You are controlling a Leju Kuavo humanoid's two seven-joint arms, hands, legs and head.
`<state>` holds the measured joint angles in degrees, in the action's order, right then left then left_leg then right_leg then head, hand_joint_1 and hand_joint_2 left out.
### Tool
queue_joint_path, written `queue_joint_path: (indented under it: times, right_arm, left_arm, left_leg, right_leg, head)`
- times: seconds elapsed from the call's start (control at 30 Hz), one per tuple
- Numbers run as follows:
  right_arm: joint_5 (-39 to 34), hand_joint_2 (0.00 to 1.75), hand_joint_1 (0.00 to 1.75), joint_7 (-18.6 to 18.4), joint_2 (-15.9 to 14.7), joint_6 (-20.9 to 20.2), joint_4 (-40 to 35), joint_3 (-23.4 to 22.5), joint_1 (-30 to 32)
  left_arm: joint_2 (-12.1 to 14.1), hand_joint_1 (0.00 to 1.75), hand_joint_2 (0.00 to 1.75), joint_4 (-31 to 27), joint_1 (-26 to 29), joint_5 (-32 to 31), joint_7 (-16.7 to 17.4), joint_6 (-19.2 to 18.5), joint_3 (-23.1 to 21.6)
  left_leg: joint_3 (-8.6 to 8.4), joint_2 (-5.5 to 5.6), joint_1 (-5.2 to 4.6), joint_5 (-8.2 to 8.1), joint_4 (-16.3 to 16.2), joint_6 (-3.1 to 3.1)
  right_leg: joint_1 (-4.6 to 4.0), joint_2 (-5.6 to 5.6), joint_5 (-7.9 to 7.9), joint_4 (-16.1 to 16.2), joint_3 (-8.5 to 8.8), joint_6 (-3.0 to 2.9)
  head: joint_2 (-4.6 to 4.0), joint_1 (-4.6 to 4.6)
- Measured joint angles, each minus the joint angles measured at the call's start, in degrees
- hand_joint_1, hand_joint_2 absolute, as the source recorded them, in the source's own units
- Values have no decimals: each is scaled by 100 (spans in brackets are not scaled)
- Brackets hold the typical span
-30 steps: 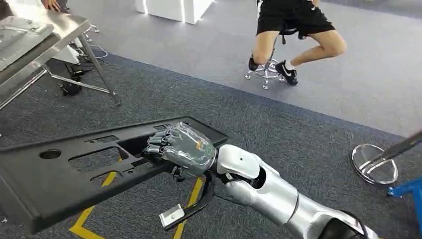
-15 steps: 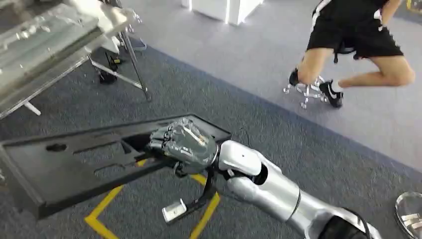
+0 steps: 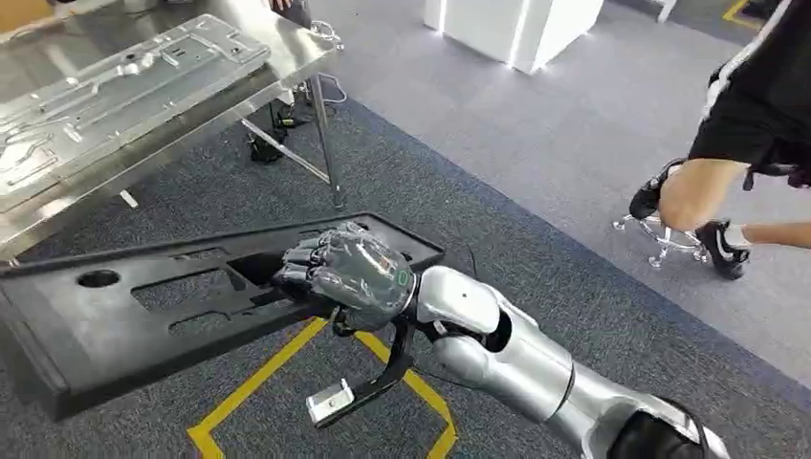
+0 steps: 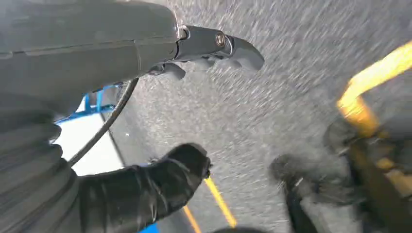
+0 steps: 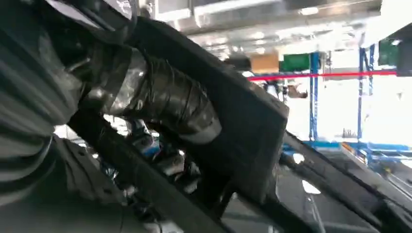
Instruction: Take the parts from the cabinet and place them on the table.
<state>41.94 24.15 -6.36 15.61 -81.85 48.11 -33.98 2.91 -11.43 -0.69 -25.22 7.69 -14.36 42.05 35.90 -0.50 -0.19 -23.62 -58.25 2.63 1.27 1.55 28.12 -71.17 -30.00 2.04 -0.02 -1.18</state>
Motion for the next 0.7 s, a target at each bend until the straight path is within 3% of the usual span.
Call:
queue_joint_path:
  times: [0.03,0.1,0.13,0.17,0.2,0.23,0.27,0.3,0.33,0.37,0.4,0.43,0.47,0.5,0.53,0.57,0.63,0.67,0.7]
  right_arm:
    - [0,175,175,0,-2,-2,2,0,9]
    - [2,175,175,0,-22,-9,24,0,40]
    - [2,175,175,0,-26,-9,24,0,41]
    - [7,175,175,-20,-26,-33,24,0,37]
    - [99,175,175,-167,-26,-198,31,0,-17]
    - [326,175,175,-546,-11,-719,85,46,-213]
    - [459,175,175,-884,48,-1241,252,156,-504]
    - [461,175,175,-1076,130,-1569,537,261,-822]
    - [433,175,175,-1174,261,-1767,843,337,-1108]
    - [424,175,175,-1193,368,-1810,1046,345,-1325]
    - [417,175,175,-1185,501,-1827,1188,369,-1542]
    - [407,175,175,-1176,650,-1832,1297,385,-1760]
    - [398,175,175,-1169,754,-1832,1352,398,-1903]
    - [398,175,175,-1167,789,-1830,1445,426,-1998]
    - [398,175,175,-1154,831,-1847,1530,481,-2075]
    - [400,175,175,-1150,835,-1867,1602,523,-2102]
    - [417,175,175,-1158,877,-1884,1712,590,-2116]
    - [417,175,175,-1183,905,-1889,1753,616,-2143]
    - [422,175,175,-1191,939,-1889,1798,640,-2173]
  left_arm:
    - [0,0,175,0,-8,-2,0,2,2]
    - [9,0,175,0,-32,0,-4,2,7]
    - [7,0,175,0,-31,0,-4,2,9]
    - [2,0,175,0,-24,0,-2,0,11]
    - [-2,0,175,0,-23,2,7,2,13]
    - [-9,0,175,0,-11,15,42,24,22]
    - [-13,0,175,0,1,35,81,35,26]
    - [-11,0,175,11,5,37,103,41,37]
    - [-11,0,175,7,-23,37,107,42,42]
    - [-11,0,175,7,-31,37,112,39,46]
    - [-11,0,175,7,-30,37,109,33,61]
    - [9,0,175,7,-42,39,109,37,77]
    - [16,0,175,7,-62,44,120,28,90]
    - [26,0,175,7,-74,46,120,26,109]
    - [28,0,175,7,-80,50,120,17,127]
    - [33,0,175,7,-92,50,118,17,138]
    - [35,0,175,7,-70,52,118,7,164]
    - [35,0,175,7,-48,52,118,-2,168]
    - [33,0,175,7,-11,52,114,-4,175]
  left_leg:
    - [-118,81,17,-93,22,23]
    - [-394,287,37,-293,52,19]
    - [-533,387,43,-396,53,13]
    - [-690,503,59,-517,53,-4]
    - [-848,603,77,-636,53,-23]
    - [-1013,690,91,-766,49,-53]
    - [-1128,736,101,-901,51,-77]
    - [-1221,764,99,-1037,-25,-99]
    - [-1183,883,99,-1129,13,-144]
    - [-1250,942,110,-1211,60,-194]
    - [-1320,949,134,-1142,7,-245]
    - [-1187,954,134,-941,-206,-268]
    - [-944,765,133,-668,-698,-296]
    - [-618,420,124,-401,-1213,-337]
    - [-293,210,121,-385,-1586,-367]
    - [-39,122,121,-588,-1757,-383]
    - [361,82,119,-1343,-1724,-374]
    - [485,82,114,-1573,-1574,-348]
    - [570,78,88,-1613,-1308,-309]
  right_leg:
    - [6,-115,105,-382,-342,7]
    - [8,-142,806,-601,-851,17]
    - [13,-141,1116,-541,-1027,24]
    - [14,-142,1312,-385,-1178,29]
    - [16,-152,1300,-134,-1270,37]
    - [27,-197,949,227,-1342,67]
    - [58,-343,138,677,-1390,90]
    - [102,-606,-934,1159,-1489,116]
    - [73,-619,-1027,1038,-1401,61]
    - [38,-549,-986,991,-1404,13]
    - [31,-470,-883,1008,-1362,-73]
    - [33,-403,-820,1011,-1271,-145]
    - [35,-370,-747,1082,-1129,-200]
    - [27,-270,-651,1139,-957,-236]
    - [7,-198,-547,1212,-774,-256]
    - [-7,-110,-451,1281,-599,-264]
    - [-44,54,-216,1400,-200,-286]
    - [-57,111,-101,1431,-31,-296]
    - [-85,171,25,1461,158,-299]
  head:
    - [2,-2]
    - [2,-2]
    - [2,-4]
    - [2,-2]
    - [0,-7]
    - [0,-4]
    - [0,-7]
    - [0,-4]
    - [0,2]
    - [0,4]
    - [0,-9]
    - [0,-4]
    - [4,4]
    - [0,2]
    - [2,9]
    - [2,2]
    - [2,4]
    - [0,2]
    - [2,9]
